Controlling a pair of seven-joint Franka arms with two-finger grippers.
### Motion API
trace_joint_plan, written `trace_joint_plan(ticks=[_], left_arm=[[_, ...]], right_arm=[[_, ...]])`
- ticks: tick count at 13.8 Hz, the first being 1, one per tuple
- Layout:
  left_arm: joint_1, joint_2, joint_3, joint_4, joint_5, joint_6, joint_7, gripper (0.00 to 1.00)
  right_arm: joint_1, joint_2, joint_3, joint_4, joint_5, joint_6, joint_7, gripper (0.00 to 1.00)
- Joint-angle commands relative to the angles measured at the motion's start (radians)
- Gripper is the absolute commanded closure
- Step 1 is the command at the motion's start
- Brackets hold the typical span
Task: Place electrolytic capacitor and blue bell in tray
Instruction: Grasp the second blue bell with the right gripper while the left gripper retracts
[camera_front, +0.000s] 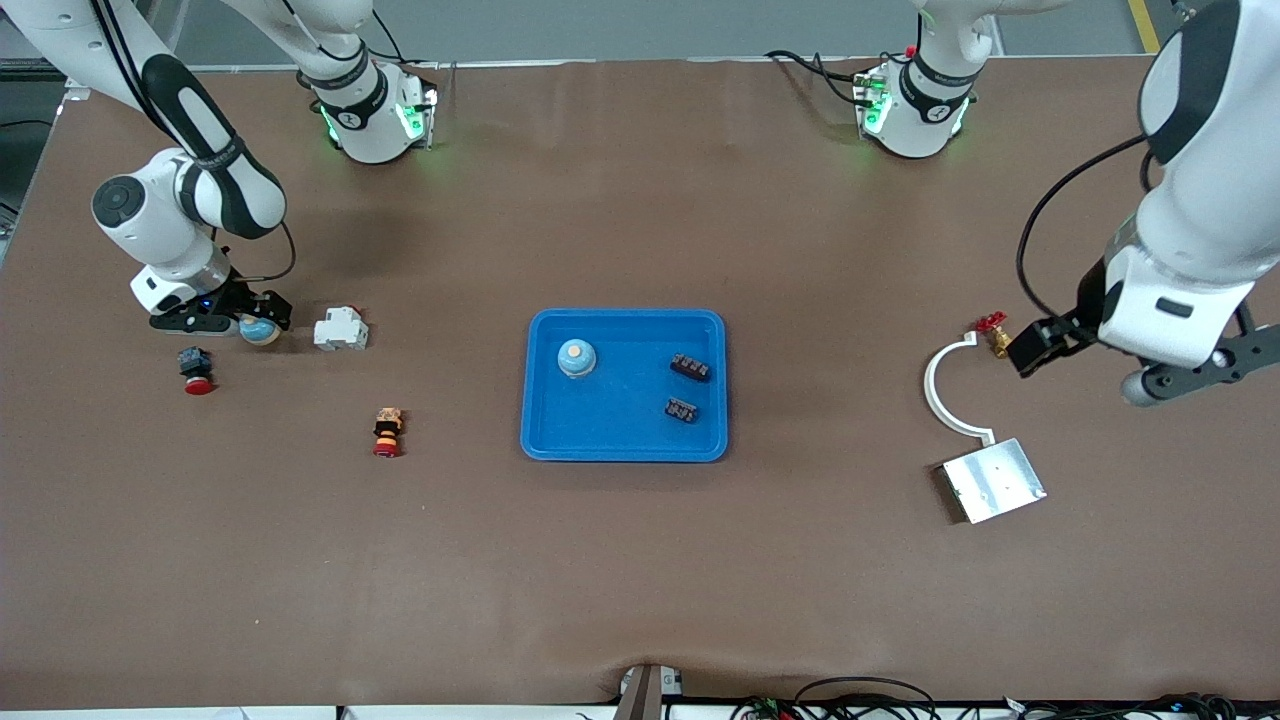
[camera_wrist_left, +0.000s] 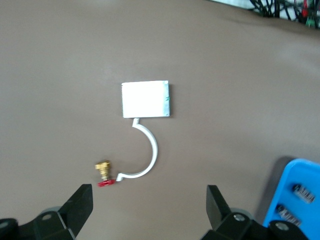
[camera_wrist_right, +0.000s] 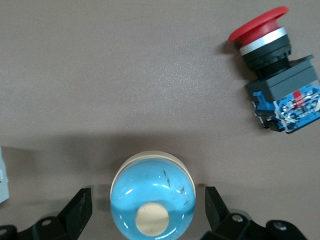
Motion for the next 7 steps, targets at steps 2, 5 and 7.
trace_joint_plan(ticks=[2, 5, 7], left_arm=[[0.001, -0.126, 0.066, -0.109, -0.038, -0.04, 0.248, 0.0], [-0.001, -0.183, 0.121, -0.166, -0.091, -0.042, 0.327, 0.0], [-0.005, -0.211, 0.134, -0.186, -0.093, -0.04, 0.33, 0.0]], right_arm=[[-0.018, 0.027, 0.013, 0.008, 0.019, 0.028, -0.016, 0.0], [-0.01, 0.021, 0.016, 0.008, 0.019, 0.016, -0.005, 1.0], [-0.001, -0.008, 0.031, 0.008, 0.019, 0.0, 0.026, 1.0]])
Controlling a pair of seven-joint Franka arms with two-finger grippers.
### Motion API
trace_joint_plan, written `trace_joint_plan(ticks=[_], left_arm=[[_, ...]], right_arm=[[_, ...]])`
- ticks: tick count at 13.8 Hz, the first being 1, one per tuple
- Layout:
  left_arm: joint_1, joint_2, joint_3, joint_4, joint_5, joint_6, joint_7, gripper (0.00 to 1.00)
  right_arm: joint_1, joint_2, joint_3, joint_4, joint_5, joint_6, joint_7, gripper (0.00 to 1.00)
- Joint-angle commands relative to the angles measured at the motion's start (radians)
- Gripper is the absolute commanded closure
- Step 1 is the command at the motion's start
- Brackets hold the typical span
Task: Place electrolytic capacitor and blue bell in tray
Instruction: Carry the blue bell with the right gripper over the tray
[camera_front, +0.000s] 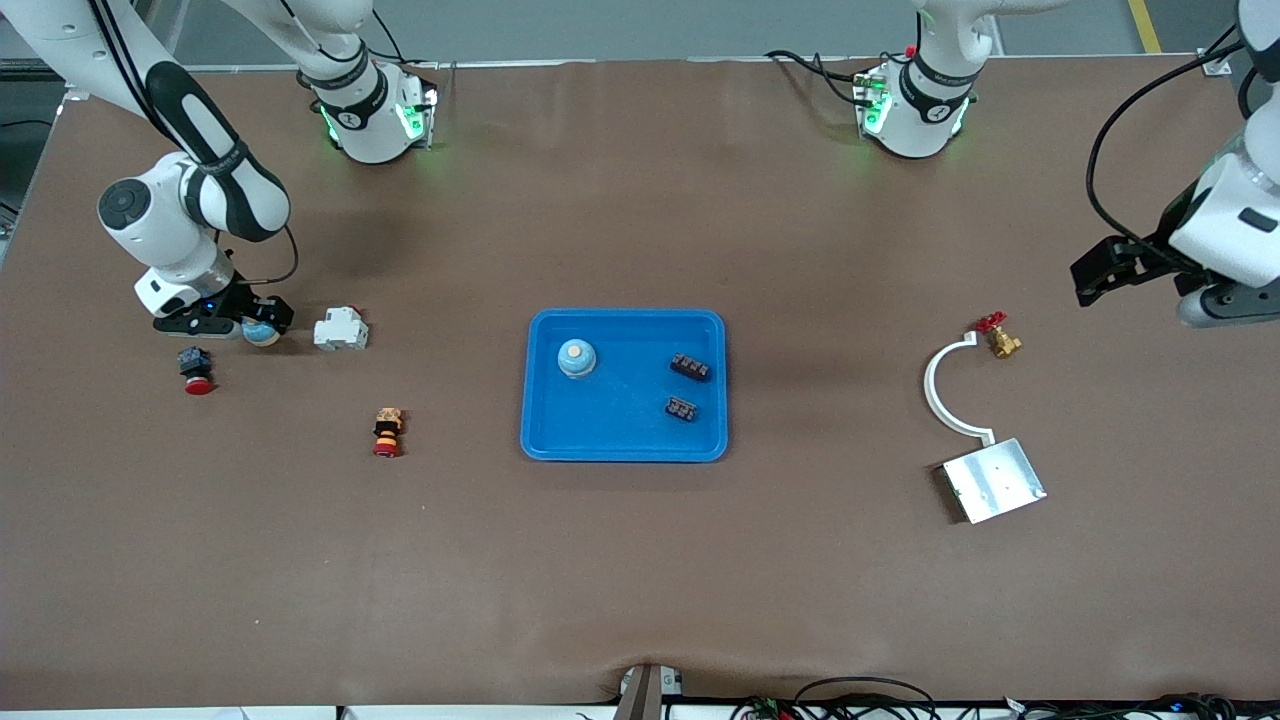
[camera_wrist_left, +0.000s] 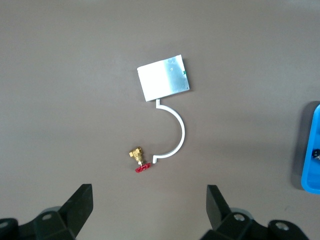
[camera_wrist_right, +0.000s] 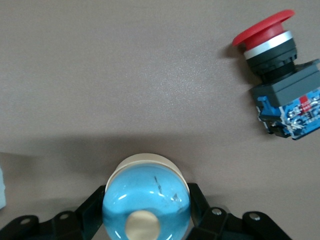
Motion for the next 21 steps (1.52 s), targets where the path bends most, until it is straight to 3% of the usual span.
trace_joint_plan(ticks=[1, 3, 5, 8, 11, 15, 21], left_arm=[[0.0, -0.059, 0.011, -0.055, -0.022, 0.005, 0.025, 0.0], [0.015, -0.062, 0.012, -0.05, -0.03, 0.005, 0.063, 0.0], [0.035, -0.063, 0.012, -0.052, -0.048, 0.002, 0.068, 0.0], [0.043, -0.063, 0.012, -0.046, -0.058, 0.001, 0.079, 0.0], [0.056, -0.065, 0.012, -0.046, -0.059, -0.001, 0.08, 0.0], [0.073, -0.074, 0.012, -0.049, -0.059, -0.001, 0.08, 0.0], [0.072, -0.094, 0.003, -0.06, -0.059, -0.028, 0.079, 0.0]], right_arm=[[0.01, -0.056, 0.026, 0.013, 0.017, -0.085, 0.023, 1.0], [0.03, -0.155, 0.031, 0.064, 0.017, -0.325, 0.078, 1.0], [0.109, -0.238, 0.035, 0.085, 0.02, -0.467, 0.209, 1.0], [0.301, -0.263, 0.035, 0.101, 0.026, -0.483, 0.514, 1.0], [0.511, -0.248, 0.032, 0.197, 0.069, -0.488, 0.817, 1.0], [0.68, -0.107, 0.032, 0.444, 0.069, -0.624, 1.11, 1.0], [0.791, 0.157, 0.031, 0.747, 0.069, -0.627, 1.36, 1.0]])
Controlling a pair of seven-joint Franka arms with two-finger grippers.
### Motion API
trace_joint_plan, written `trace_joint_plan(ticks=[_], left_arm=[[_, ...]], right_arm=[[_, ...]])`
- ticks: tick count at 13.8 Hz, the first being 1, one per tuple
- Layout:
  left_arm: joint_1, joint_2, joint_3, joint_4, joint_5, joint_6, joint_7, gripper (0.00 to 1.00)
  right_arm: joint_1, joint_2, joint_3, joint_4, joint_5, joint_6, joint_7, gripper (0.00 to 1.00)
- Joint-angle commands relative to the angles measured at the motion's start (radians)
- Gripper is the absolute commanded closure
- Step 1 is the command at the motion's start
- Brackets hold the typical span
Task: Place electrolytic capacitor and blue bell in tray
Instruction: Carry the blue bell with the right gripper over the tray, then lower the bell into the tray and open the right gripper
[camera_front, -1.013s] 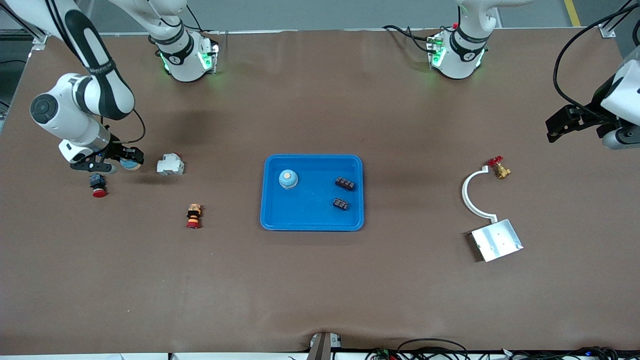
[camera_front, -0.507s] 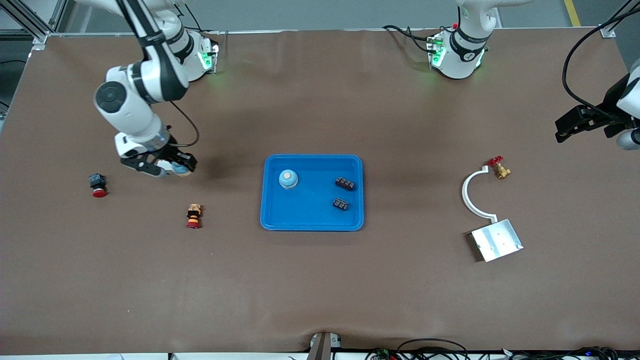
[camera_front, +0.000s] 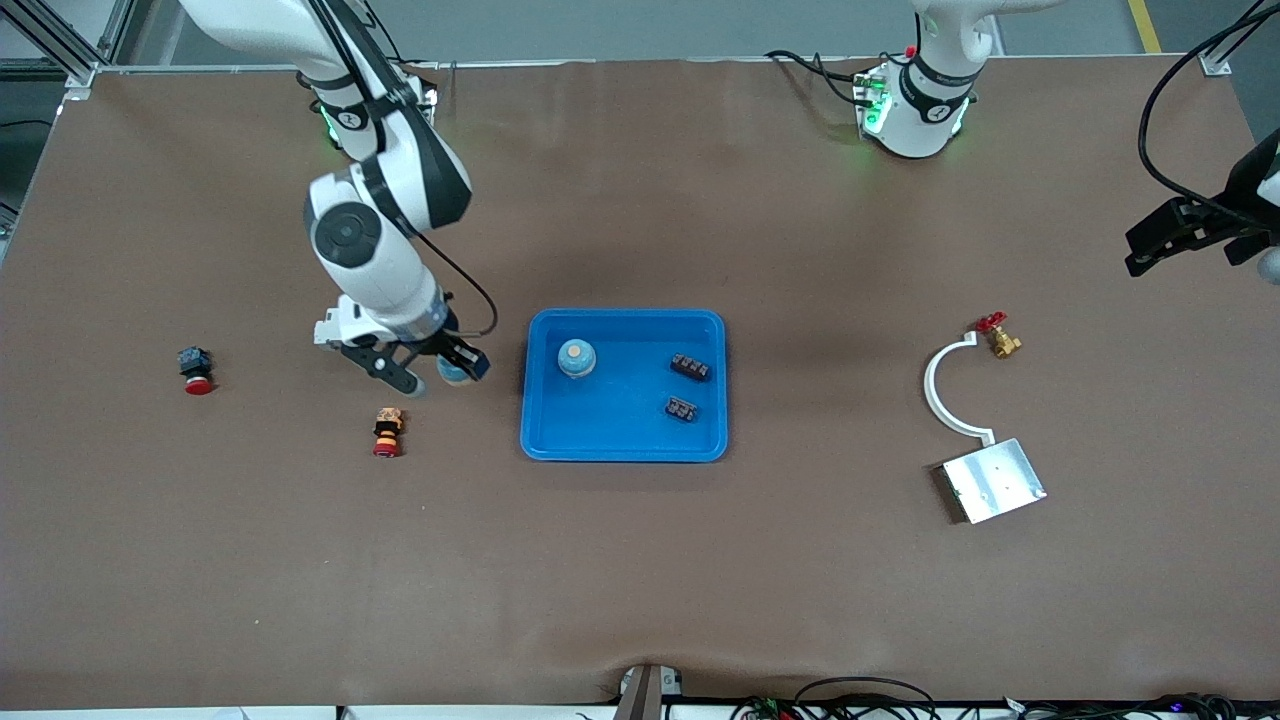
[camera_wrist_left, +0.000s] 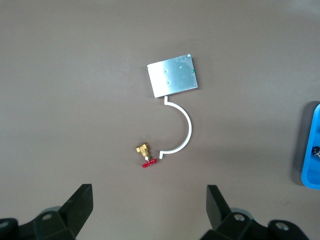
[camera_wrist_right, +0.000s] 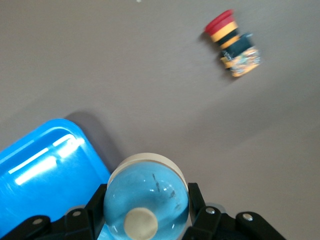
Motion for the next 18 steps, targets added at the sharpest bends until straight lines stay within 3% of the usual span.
trace_joint_plan(ticks=[1, 7, 18], left_arm=[[0.008, -0.029, -0.006, -0.027, -0.021, -0.016, 0.025, 0.0], [0.007, -0.049, -0.007, -0.016, -0.026, -0.024, 0.025, 0.0], [-0.004, -0.021, -0.035, -0.011, -0.02, -0.031, 0.016, 0.0]], right_arm=[[0.047, 0.149, -0.014, 0.183, 0.009, -0.021, 0.1, 1.0], [0.108, 0.349, -0.015, 0.403, 0.007, -0.02, 0.237, 1.0], [0.2, 0.438, -0.023, 0.432, -0.016, -0.007, 0.343, 1.0]])
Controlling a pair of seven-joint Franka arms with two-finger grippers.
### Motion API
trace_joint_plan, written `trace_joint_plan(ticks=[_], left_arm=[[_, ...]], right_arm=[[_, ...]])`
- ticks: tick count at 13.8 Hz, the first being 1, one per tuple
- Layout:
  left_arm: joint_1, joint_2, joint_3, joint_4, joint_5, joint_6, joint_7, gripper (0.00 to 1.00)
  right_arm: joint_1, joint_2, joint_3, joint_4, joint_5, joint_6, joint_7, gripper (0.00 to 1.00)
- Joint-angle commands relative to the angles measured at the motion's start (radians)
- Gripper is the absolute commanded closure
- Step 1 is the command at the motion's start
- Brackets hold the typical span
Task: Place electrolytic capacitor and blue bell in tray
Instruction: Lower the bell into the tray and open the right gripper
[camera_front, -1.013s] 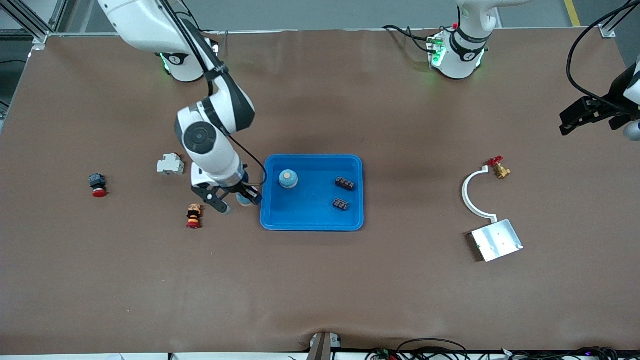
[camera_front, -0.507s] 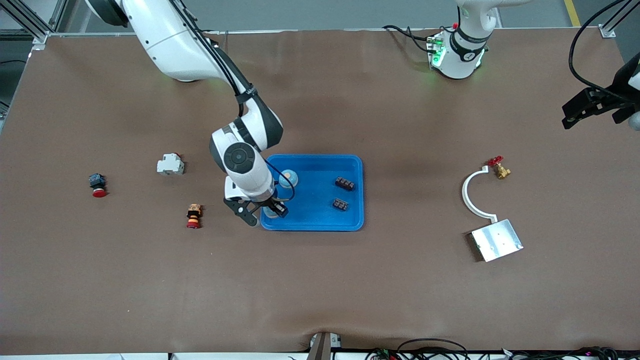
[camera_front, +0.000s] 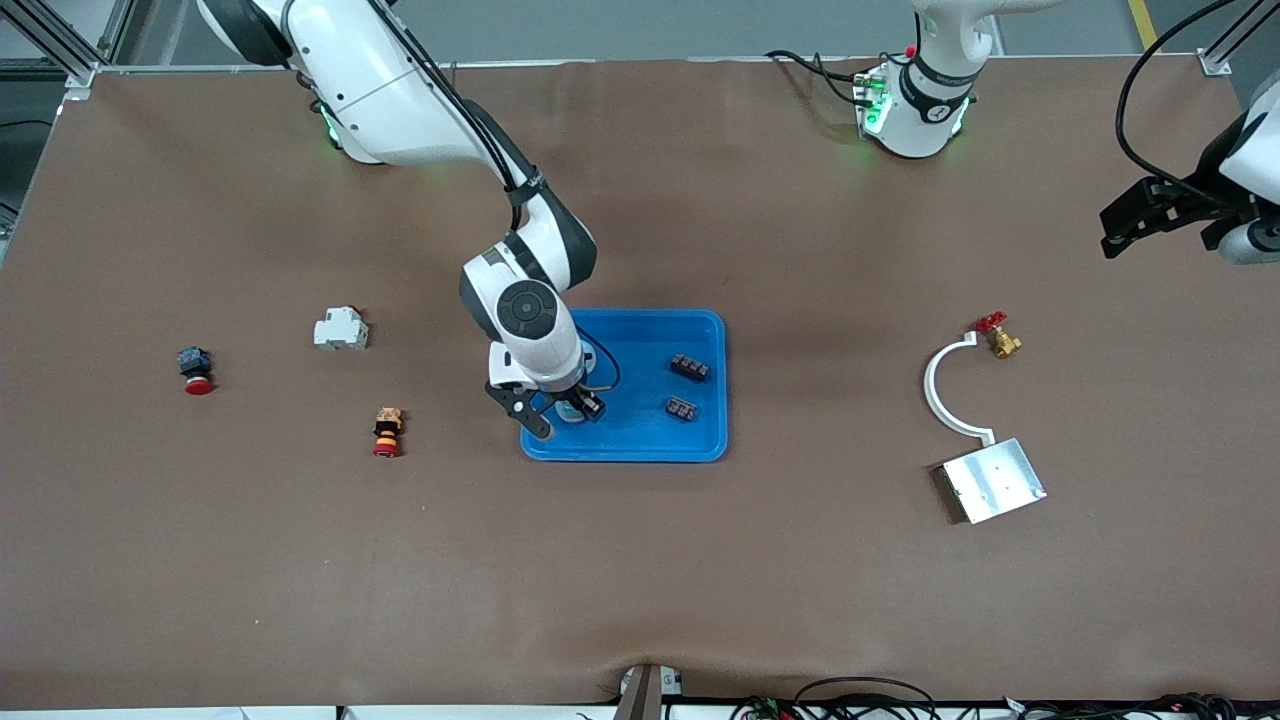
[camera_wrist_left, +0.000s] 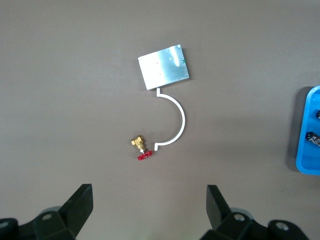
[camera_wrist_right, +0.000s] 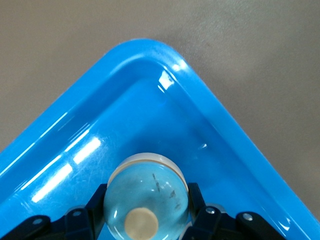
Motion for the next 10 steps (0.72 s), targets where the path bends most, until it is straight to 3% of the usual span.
trace_joint_plan(ticks=[1, 10], left_arm=[[0.0, 0.004, 0.0, 0.002, -0.023, -0.007, 0.018, 0.0], [0.006, 0.005, -0.002, 0.026, -0.024, -0.007, 0.015, 0.0]], right_arm=[[0.012, 0.024, -0.016, 0.03, -0.015, -0.004, 0.026, 1.0], [0.011, 0.075, -0.024, 0.076, -0.029, 0.01, 0.048, 1.0]])
